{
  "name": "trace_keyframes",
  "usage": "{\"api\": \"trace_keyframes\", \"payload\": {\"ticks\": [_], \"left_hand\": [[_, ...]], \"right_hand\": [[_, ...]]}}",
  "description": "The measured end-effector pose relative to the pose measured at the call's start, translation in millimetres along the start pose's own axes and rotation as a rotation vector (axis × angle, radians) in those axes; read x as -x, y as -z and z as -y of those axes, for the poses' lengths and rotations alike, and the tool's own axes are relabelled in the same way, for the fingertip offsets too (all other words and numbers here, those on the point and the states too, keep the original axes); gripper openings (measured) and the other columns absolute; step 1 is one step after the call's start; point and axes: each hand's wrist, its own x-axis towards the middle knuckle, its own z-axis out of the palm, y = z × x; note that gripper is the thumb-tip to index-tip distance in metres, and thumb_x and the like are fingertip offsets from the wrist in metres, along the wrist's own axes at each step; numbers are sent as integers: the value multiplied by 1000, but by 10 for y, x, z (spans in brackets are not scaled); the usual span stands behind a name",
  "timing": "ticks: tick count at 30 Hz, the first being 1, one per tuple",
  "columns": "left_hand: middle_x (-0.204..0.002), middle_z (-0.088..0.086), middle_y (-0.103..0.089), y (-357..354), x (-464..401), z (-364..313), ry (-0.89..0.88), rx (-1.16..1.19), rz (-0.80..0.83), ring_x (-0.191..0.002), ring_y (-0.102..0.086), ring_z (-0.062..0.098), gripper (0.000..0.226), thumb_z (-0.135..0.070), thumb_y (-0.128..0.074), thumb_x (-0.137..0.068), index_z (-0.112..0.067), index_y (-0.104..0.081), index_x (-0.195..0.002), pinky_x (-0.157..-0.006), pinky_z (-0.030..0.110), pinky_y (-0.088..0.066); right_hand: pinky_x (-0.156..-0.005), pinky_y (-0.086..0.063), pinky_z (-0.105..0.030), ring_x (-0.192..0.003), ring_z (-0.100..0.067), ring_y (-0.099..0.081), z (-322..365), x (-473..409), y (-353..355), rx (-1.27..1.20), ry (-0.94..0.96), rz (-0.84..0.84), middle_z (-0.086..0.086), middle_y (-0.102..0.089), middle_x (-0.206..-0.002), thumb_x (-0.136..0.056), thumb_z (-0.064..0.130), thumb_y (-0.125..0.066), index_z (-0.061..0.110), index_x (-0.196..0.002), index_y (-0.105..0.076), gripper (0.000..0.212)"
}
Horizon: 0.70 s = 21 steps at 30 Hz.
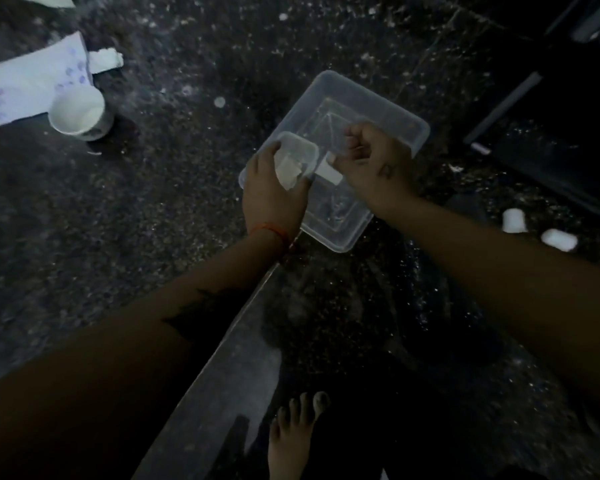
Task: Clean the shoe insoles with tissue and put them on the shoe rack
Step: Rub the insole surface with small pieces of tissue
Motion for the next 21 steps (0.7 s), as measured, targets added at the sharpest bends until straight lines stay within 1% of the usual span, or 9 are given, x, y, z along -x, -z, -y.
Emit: {"api": "trace_keyframes", "payload": {"ticks": [2,3,5,7,10,13,16,18,21], "left_hand": [[-148,9,-34,30,-100,175,-24,-98,25,-137,-32,22,70,-33,-65,-86,-10,-32,-143,-109,31,-29],[-152,10,-28,31,-151,263,-24,-147,64,-141,-24,24,76,-36,-64,-86,-9,-27,-146,-113,34,-26],[-158,9,-12,18,-223,390,0,-233,164,-147,-6,25,87,-43,-61,-86,-10,-13,-150,-118,38,-15],[-160,7,-1,-1,-280,485,20,-288,235,-147,3,25,92,-47,-57,-88,-9,-2,-151,-119,38,-7],[-160,7,5,-29,-318,544,24,-365,303,-147,6,25,88,-46,-51,-91,-7,2,-150,-118,37,-1],[-160,7,7,-58,-323,579,26,-412,344,-147,9,27,83,-45,-47,-94,-8,2,-150,-118,38,0],[-160,6,8,-72,-321,594,23,-433,342,-147,10,26,79,-43,-43,-96,-8,2,-150,-118,36,2],[-159,6,9,-74,-320,597,30,-445,340,-147,11,25,76,-43,-40,-97,-8,2,-150,-118,36,3],[-159,6,9,-83,-317,602,37,-442,342,-147,11,24,78,-46,-40,-97,-7,1,-150,-118,36,2]], "right_hand": [[-82,-46,-24,-99,-16,-56,21,-85,-222,83,60,72,-8,-61,-110,-80,25,-70,9,-119,-57,43],[-83,-44,-22,-102,-18,-56,32,-129,-323,124,98,117,-10,-60,-114,-80,24,-70,8,-119,-57,44],[-87,-40,-23,-108,-22,-54,66,-222,-480,251,161,206,-13,-56,-121,-81,24,-69,7,-121,-56,46],[-95,-38,-28,-115,-26,-50,97,-312,-624,410,191,305,-15,-51,-128,-81,25,-68,7,-123,-54,48],[-100,-40,-34,-119,-29,-49,133,-421,-807,631,180,437,-15,-51,-131,-86,26,-62,4,-124,-54,45],[-96,-43,-35,-112,-28,-53,134,-499,-962,784,150,512,-14,-58,-124,-89,25,-55,3,-122,-55,39],[-94,-43,-35,-110,-29,-54,140,-576,-1035,852,115,547,-15,-59,-122,-88,21,-56,3,-122,-56,38],[-96,-41,-36,-113,-31,-53,142,-612,-1065,870,100,581,-17,-58,-123,-89,17,-56,0,-121,-55,36],[-96,-41,-38,-114,-31,-52,140,-680,-1109,909,103,601,-17,-56,-125,-89,19,-56,-1,-119,-55,36]]}}
